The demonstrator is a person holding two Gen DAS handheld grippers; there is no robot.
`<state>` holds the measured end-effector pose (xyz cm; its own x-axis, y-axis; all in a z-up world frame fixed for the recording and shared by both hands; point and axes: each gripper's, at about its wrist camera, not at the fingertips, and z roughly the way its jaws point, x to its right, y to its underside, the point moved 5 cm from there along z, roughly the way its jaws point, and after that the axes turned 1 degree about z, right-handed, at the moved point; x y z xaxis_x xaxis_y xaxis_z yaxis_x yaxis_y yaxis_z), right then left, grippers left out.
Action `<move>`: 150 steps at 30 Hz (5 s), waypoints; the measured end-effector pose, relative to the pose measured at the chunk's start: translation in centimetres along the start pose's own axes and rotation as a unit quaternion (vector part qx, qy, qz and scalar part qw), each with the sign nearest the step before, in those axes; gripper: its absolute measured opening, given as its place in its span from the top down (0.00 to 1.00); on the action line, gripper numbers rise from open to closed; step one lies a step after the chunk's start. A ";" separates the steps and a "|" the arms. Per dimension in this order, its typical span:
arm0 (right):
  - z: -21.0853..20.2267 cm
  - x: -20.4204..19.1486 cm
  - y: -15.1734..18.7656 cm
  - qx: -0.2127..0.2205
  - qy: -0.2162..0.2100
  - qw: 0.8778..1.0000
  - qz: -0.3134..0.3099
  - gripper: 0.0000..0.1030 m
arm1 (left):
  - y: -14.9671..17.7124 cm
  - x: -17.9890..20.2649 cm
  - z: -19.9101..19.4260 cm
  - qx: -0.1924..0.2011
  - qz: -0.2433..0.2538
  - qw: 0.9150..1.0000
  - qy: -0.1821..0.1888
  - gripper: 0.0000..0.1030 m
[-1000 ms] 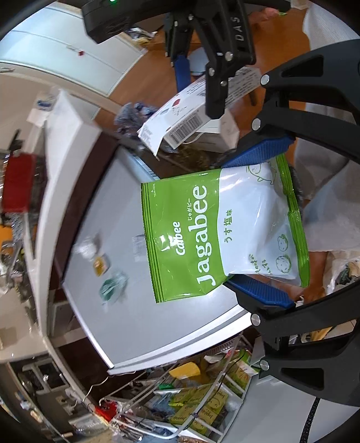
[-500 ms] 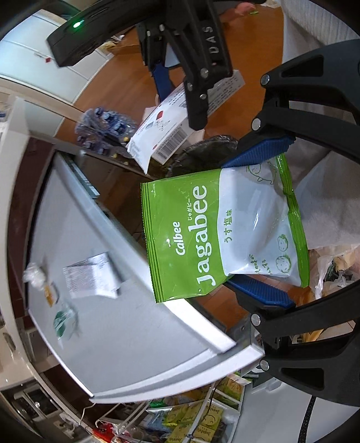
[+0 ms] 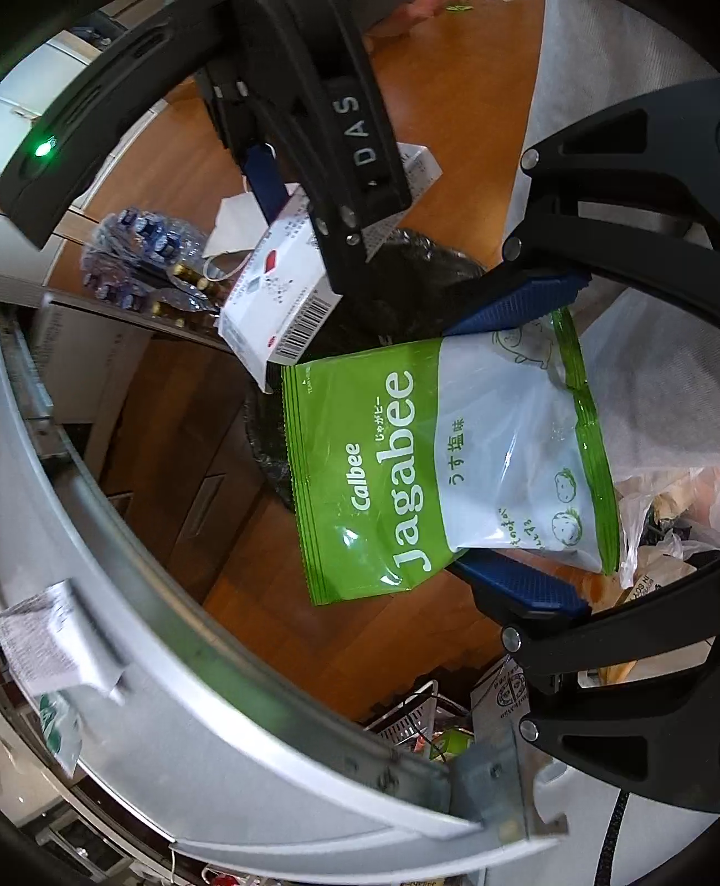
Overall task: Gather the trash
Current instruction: 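Carry the medicine box and Jagabee bag off the table over the trash bin, then open the right tool to drop the box while the left tool drops the bag, then move both tools back over the table toward the remaining trash, then lower the left tool toward the paper receipt on the table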
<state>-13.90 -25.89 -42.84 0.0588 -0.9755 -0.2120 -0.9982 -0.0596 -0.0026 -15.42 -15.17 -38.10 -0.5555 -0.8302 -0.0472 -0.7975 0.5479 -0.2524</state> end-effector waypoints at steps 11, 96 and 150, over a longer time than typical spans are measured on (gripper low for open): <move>-0.1 0.9 -1.0 0.011 -0.011 1.000 0.020 0.23 | -0.1 -0.8 0.2 -0.011 -0.009 1.000 -0.010 0.24; -16.1 -11.1 -10.6 0.222 0.001 0.975 0.000 0.04 | -10.3 -23.0 -13.4 0.137 -0.216 0.966 -0.025 0.12; -16.0 -5.9 -10.7 0.192 0.030 0.979 0.063 0.04 | -13.1 -13.6 -6.0 0.136 0.059 0.989 0.016 0.22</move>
<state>-3.37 -22.86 -25.92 -0.0751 -0.9813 -0.1770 -0.9272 0.1340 -0.3496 1.19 -10.49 -28.39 -0.6515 -0.7561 -0.0620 -0.6365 0.5893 -0.4976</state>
